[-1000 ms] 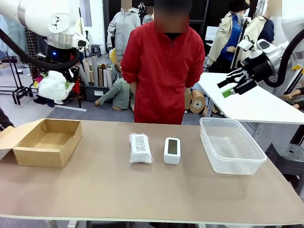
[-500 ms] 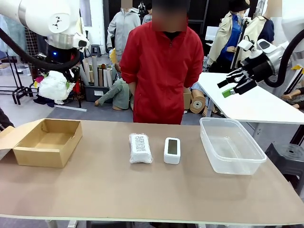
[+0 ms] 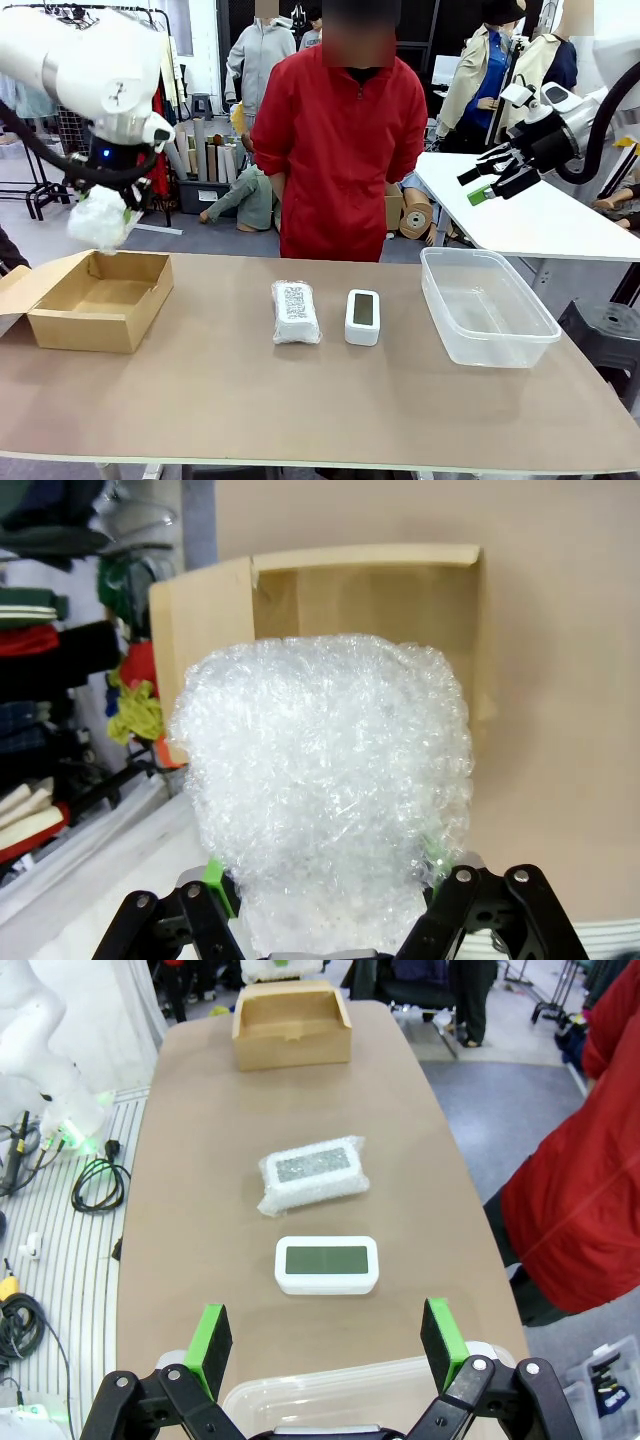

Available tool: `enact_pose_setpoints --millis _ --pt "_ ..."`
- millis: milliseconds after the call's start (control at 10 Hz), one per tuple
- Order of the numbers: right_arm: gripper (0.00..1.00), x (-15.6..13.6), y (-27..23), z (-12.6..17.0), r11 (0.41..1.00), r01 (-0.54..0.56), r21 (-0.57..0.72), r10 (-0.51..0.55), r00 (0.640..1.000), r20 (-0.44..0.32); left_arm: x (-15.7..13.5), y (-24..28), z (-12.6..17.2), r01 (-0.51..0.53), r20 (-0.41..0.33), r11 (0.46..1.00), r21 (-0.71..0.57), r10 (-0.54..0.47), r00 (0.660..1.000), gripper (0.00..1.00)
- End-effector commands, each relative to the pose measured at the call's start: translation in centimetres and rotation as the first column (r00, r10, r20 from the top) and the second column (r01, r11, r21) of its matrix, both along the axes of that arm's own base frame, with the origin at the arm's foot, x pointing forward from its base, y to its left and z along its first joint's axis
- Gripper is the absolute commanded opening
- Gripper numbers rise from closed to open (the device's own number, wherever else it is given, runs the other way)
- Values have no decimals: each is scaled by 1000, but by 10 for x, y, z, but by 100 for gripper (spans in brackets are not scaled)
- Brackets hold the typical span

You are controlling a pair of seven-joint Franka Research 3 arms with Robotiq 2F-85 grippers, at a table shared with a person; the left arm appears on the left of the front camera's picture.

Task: Separate and place wrapped and unwrapped clocks.
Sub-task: If the picked Digital clock is wrapped, place it in the Package Box ; if not, place it in the Organizing box.

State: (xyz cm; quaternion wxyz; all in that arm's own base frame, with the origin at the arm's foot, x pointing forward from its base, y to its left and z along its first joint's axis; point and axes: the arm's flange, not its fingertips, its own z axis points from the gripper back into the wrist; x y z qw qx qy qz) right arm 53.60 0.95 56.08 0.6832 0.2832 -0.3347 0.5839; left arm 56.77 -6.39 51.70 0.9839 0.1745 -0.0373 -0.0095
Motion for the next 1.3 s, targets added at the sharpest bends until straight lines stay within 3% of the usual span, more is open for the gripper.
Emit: enact_pose_setpoints --millis 0,200,500,1200 --pt "100 0 0 1 1000 -2 -3 2 1000 3 1 23 -23 30 85 999 20 -32 996 0" --pt "100 0 0 1 1000 -2 -3 2 1000 3 9 41 -48 86 79 996 29 -88 993 0" --pt "100 0 0 1 1000 -2 -3 2 1000 3 3 57 -71 79 48 997 5 -79 996 0" --pt "100 0 0 1 1000 -2 -3 2 1000 3 10 49 -75 69 37 998 5 -69 997 0"
